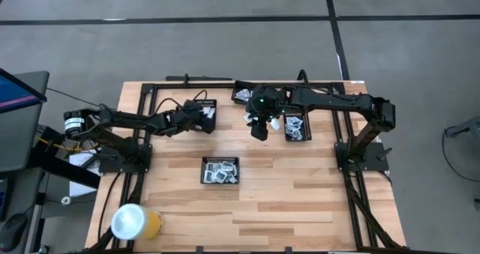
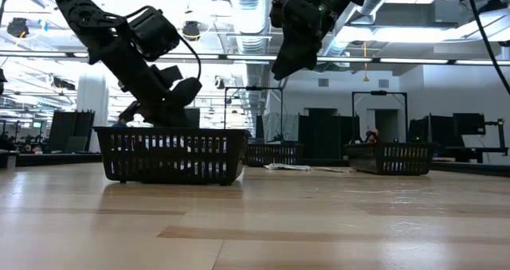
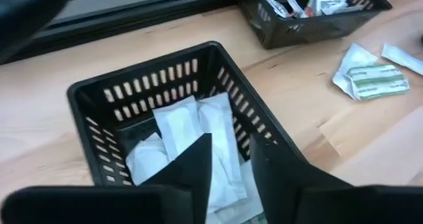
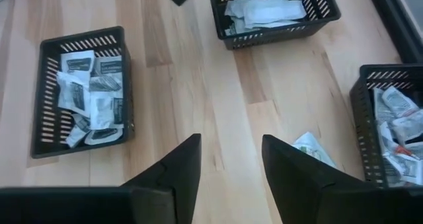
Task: Pick & Place First Aid Supplies
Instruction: Put the green bandage into the left black bin
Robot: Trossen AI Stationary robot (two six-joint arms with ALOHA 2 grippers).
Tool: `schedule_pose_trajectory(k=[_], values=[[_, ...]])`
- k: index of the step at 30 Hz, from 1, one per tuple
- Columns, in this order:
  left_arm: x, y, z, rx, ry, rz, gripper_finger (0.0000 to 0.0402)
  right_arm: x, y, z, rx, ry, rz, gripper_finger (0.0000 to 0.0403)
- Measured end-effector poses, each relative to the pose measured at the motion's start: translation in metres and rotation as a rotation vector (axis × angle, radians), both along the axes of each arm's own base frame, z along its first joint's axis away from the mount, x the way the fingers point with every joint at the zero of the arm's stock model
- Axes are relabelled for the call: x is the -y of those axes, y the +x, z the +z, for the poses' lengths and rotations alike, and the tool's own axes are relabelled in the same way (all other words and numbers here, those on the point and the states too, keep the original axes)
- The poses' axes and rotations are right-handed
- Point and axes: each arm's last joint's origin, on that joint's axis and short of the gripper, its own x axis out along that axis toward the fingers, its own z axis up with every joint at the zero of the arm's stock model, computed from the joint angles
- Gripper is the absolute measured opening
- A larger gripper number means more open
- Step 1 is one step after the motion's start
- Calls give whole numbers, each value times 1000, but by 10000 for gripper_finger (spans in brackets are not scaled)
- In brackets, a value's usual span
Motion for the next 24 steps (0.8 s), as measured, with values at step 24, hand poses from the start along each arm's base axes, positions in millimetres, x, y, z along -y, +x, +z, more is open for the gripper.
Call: schedule_pose_trajectory(k=[24], values=[[23,-9,41,117,153,-345,127,24,-39,-84,-229,-37,-242,118]])
